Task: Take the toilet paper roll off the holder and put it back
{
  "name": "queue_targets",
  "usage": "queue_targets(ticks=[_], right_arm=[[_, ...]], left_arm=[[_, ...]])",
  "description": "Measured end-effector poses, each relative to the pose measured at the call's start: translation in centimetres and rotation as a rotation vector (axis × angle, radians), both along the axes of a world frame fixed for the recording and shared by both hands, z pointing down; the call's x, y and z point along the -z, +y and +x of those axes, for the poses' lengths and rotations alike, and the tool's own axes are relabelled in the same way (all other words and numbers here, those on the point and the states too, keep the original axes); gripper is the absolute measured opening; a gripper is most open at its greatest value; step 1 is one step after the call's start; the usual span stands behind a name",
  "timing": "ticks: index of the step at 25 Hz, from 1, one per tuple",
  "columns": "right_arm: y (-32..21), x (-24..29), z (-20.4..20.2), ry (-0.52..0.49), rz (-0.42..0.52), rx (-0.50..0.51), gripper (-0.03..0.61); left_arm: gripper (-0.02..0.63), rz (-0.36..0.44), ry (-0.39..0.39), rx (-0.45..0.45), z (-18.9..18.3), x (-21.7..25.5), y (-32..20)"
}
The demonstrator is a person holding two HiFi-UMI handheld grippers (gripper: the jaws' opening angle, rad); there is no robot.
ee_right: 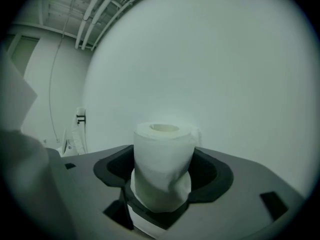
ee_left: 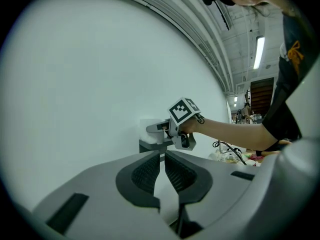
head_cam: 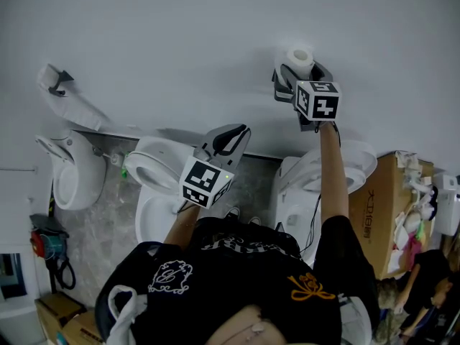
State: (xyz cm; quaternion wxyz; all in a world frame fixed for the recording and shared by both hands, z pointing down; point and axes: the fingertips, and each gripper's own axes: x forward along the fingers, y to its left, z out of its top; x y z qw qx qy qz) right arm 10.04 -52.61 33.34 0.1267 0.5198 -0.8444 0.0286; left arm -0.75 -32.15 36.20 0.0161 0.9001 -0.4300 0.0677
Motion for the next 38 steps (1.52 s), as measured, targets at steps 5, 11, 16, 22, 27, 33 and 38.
queue_targets(ticks=[5, 11, 16, 22, 27, 33, 38], right_arm=[[-0.3, -0.2, 0.2, -0.020, -0.008, -0.019, 0.319], [0.4, 0.5, 0.3, -0.007, 0.049, -0.024, 0.316], [2.3, 3.1, 0.7, -0.002, 0.134, -0.013, 0.316], [6.4, 6.4, 2.3, -0.013, 0.215, -0.015, 0.316], [10.5, 6.8, 4.8, -0.032, 0.233, -0.041, 0.316], [14.8, 3.7, 7.3, -0.052, 0.183, -0.113, 0.316], [17.7, -0.7, 8.5, -0.092, 0.096, -0.165, 0.316]], left_arm=[[0.044, -0.007, 0.000, 0.010, -0.6, -0.3, -0.1], [0.044, -0.007, 0.002, 0.004, -0.8, -0.2, -0.2], [0.044, -0.007, 0.004, -0.012, -0.4, -0.3, -0.5], [0.044, -0.012, 0.008, -0.053, 0.6, -0.6, -0.5], [0.044, -0.013, 0.011, -0.092, 2.2, -0.5, -0.5], [0.044, -0.016, 0.015, -0.141, 3.7, -0.7, -0.4], [0.044, -0.023, 0.013, -0.175, 5.2, -1.0, 0.0]])
